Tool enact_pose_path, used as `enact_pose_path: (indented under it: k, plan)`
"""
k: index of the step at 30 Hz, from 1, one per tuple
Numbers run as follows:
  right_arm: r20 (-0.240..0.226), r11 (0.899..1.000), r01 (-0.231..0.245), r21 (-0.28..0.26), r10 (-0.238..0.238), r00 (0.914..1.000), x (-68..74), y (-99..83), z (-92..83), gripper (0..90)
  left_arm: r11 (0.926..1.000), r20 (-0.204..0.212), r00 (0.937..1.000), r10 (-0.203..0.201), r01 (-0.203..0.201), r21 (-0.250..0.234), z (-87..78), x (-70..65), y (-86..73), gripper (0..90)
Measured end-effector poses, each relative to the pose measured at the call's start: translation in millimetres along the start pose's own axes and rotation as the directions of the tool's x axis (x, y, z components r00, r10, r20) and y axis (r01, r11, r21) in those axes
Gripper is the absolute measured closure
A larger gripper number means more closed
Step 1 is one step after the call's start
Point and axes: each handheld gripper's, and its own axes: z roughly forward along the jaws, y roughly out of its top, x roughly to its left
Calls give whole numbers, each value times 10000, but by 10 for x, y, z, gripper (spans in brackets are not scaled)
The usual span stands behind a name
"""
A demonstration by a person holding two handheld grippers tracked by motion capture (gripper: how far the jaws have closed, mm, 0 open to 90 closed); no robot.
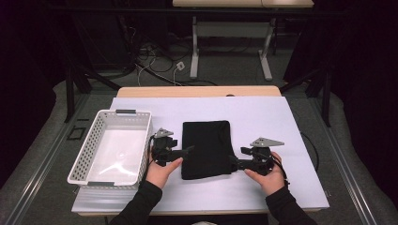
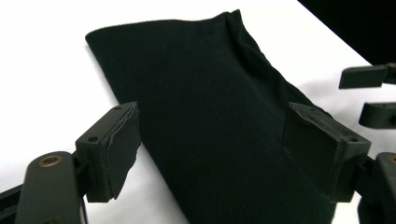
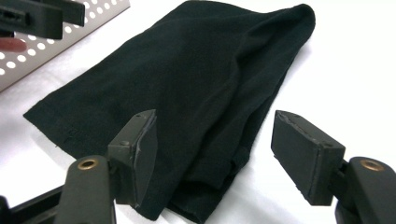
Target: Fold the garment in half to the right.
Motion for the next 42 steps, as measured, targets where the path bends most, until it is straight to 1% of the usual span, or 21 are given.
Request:
enact_pose_path:
  k: [9,15,20,23,24,27,31,36,39,42]
  plan:
    - [53,9998,45,-191,-44,10000,8,4,-1,250,9999,1,9999,151,-151,43,-68,-41,-145,165]
    - [65,9996,51,-290,-49,10000,16,7,0,205,10000,192,9998,-11,12,-47,-57,-65,-252,165]
    - [170,9993,327,-182,-324,9993,14,1,12,201,9999,201,9998,-16,13,155,-4,-69,-332,166]
    - [173,9993,347,-146,-345,9993,24,-3,20,201,9996,234,9997,-112,105,278,20,-58,-372,166]
    - [201,9990,423,-110,-420,9989,24,-5,23,201,9992,240,9995,-222,214,329,32,-55,-390,166]
    - [218,9990,448,-18,-447,9988,30,-10,33,201,9982,317,9988,-372,356,493,68,-46,-426,167]
    - [223,9990,452,48,-453,9987,32,-14,42,201,9965,233,9985,-503,486,682,108,-35,-461,181]
    - [274,9990,434,82,-436,9987,19,-15,43,201,9953,209,9984,-516,498,831,115,-27,-483,209]
    - [258,9992,376,98,-378,9990,18,-16,43,201,9937,282,9979,-585,555,978,128,-21,-497,242]
    - [268,9993,365,99,-368,9990,15,-18,42,201,9941,288,9981,-546,516,959,136,-25,-501,260]
